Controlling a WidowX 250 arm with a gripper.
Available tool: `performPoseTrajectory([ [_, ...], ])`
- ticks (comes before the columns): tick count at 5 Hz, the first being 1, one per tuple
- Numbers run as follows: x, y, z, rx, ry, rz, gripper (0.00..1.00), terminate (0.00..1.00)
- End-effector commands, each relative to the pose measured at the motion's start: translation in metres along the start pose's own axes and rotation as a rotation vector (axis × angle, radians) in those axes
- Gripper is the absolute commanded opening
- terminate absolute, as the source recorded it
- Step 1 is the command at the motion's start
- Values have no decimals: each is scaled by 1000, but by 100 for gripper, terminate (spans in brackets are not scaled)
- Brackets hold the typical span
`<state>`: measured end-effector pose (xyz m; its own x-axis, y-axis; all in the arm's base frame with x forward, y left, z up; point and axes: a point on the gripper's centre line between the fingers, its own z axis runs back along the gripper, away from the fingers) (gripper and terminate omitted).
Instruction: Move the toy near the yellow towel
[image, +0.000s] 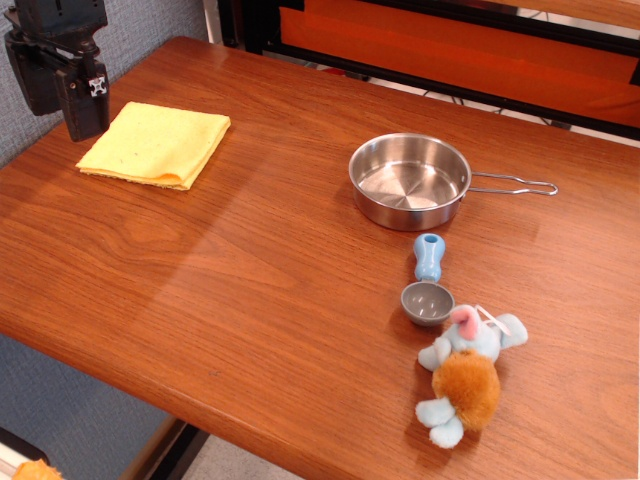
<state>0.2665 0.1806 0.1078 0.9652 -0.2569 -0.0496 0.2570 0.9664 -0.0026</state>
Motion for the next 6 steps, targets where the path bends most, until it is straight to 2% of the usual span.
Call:
performPoseTrajectory([
  [1,0,0,0,0,0,0,100,0],
  [2,17,-34,12,49,-25,-24,100,0],
  [3,37,-82,11,78,-56,-75,100,0],
  [4,48,-129,13,43,-121,-93,100,0],
  [5,57,-178,5,-25,-119,-149,100,0],
  [6,61,-228,0,-39,-104,-119,100,0],
])
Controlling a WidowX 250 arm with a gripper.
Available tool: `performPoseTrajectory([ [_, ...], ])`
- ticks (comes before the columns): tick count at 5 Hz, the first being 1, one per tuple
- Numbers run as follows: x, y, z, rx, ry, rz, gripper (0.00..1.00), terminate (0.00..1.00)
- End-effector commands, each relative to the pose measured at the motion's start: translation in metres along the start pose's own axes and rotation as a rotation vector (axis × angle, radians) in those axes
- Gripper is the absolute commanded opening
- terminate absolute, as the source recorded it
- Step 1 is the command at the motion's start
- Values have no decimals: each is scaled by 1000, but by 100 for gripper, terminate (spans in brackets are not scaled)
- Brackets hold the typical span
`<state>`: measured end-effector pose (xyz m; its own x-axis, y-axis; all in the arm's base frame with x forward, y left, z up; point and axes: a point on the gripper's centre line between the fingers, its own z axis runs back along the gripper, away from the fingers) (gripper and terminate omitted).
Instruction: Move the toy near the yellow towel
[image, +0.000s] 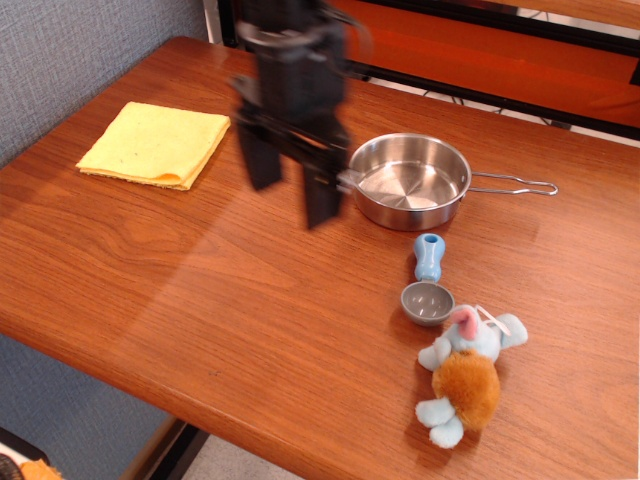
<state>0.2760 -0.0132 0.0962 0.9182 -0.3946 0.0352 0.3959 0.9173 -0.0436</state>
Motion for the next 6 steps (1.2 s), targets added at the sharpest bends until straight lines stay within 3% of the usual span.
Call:
performPoseTrajectory([
  [1,10,-91,5,37,-9,51,100,0],
  [2,12,-121,-6,34,-23,5,100,0],
  [3,17,-139,-26,70,17,-27,100,0],
  [4,13,-137,-43,84,44,2,100,0],
  [5,11,-134,-52,159,70,68,100,0],
  [6,6,-120,-66,145,106,106,100,0],
])
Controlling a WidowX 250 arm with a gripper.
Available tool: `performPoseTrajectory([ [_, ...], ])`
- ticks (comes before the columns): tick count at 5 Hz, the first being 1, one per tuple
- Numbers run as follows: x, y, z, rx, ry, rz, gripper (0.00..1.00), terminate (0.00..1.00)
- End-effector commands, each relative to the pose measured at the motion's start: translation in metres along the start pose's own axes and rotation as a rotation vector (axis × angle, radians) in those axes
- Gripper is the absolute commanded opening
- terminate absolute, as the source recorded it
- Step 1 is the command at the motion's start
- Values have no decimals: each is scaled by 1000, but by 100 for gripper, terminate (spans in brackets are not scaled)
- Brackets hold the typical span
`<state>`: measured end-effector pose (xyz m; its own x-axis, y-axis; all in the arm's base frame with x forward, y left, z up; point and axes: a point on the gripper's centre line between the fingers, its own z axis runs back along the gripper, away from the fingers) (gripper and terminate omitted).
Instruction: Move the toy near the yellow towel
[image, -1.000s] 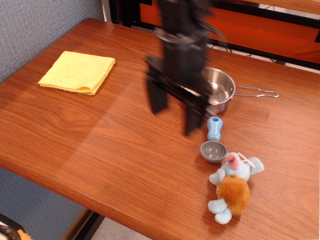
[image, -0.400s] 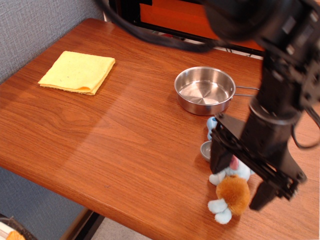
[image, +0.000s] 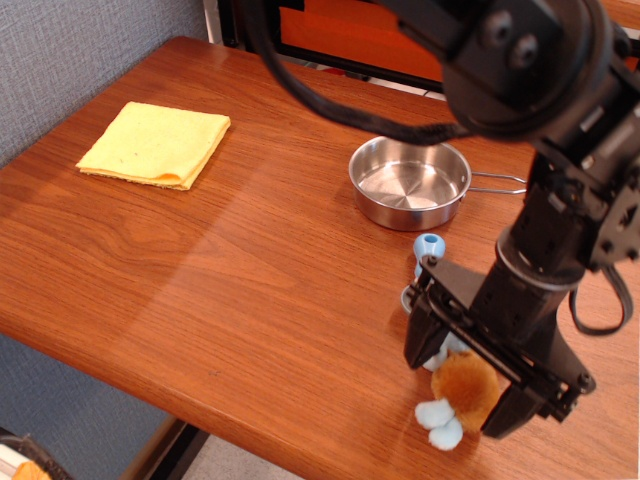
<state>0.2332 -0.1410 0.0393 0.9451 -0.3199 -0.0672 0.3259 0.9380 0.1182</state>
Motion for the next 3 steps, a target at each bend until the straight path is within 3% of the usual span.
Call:
performPoseTrajectory([
  [1,-5,14,-6,-66,23,68,0,0],
  [3,-16,28,25,-103,10,67,0,0],
])
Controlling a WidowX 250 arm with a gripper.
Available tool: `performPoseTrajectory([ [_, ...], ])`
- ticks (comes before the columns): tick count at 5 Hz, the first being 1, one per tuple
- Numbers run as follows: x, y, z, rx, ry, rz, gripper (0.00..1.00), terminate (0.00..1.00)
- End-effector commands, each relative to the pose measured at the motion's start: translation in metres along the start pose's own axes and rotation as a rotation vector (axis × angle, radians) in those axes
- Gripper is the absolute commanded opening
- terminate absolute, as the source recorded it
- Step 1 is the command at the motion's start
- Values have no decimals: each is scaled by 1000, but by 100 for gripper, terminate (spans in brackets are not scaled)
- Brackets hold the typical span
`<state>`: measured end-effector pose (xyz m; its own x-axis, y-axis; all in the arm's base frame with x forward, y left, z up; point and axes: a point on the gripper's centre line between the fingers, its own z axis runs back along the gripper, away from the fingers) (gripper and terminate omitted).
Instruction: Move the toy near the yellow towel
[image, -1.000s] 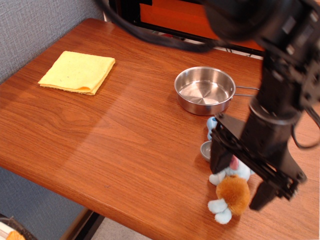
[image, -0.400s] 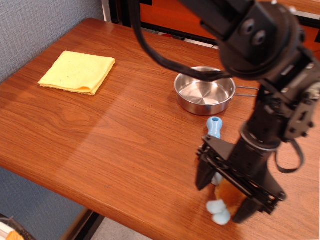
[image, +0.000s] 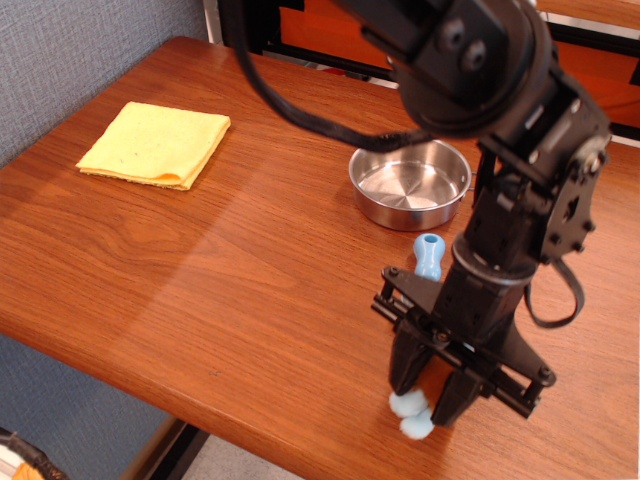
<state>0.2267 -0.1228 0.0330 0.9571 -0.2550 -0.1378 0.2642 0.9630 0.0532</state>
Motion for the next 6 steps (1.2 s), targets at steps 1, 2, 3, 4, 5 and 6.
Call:
performPoseTrajectory([
  [1,-13,21,59,-42,-108,18,0,0],
  [2,-16,47,63,-42,-96,89,0,0],
  [3,-20,88,57,24,-46,132,0,0],
  [4,-34,135,42,71,-4,237,0,0],
  [5,-53,179,23,61,19,363,0,0],
  [6,-58,221,15,49,10,435,0,0],
])
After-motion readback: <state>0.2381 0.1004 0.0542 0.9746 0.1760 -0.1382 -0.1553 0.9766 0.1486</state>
